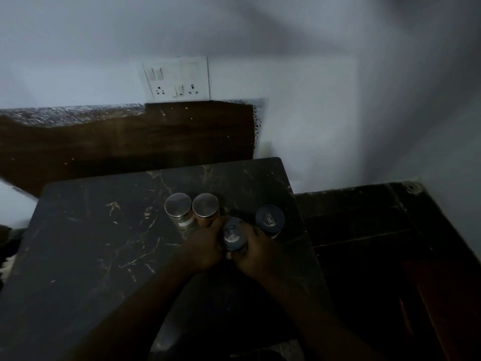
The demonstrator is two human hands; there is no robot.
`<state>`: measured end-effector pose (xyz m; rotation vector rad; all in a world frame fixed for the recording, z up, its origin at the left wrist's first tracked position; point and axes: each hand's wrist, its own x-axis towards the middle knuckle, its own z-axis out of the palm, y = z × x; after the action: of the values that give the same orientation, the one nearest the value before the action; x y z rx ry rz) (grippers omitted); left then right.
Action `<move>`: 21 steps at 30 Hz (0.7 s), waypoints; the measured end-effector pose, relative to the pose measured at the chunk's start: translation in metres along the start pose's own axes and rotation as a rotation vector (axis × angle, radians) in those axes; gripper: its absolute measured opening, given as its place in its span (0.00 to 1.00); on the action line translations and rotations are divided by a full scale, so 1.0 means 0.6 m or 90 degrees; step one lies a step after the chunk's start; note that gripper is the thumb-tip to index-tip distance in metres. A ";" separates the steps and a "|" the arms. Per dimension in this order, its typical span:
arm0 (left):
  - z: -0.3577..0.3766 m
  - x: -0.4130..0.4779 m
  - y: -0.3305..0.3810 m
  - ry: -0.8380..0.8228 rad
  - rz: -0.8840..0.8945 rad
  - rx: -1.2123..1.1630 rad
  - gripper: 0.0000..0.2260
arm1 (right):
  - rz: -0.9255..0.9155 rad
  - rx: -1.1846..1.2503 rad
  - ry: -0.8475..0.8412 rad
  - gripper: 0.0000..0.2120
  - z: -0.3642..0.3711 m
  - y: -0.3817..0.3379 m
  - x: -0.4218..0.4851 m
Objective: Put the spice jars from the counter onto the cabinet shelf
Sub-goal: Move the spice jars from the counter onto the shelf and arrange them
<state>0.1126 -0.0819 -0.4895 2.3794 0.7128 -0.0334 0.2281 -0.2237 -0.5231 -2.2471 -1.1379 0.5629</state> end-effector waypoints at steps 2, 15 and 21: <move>-0.035 -0.018 -0.013 0.007 0.004 -0.037 0.35 | -0.018 0.035 0.019 0.35 -0.005 -0.027 0.008; -0.280 -0.118 -0.012 0.356 0.115 -0.158 0.32 | -0.254 0.211 0.189 0.29 -0.108 -0.285 0.060; -0.442 -0.163 0.020 0.511 0.191 -0.151 0.28 | -0.371 0.314 0.215 0.31 -0.184 -0.450 0.096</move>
<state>-0.0055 0.0200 -0.2534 2.2001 0.6412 1.1150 0.1644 -0.0761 -0.2729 -1.4324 -1.2345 0.1810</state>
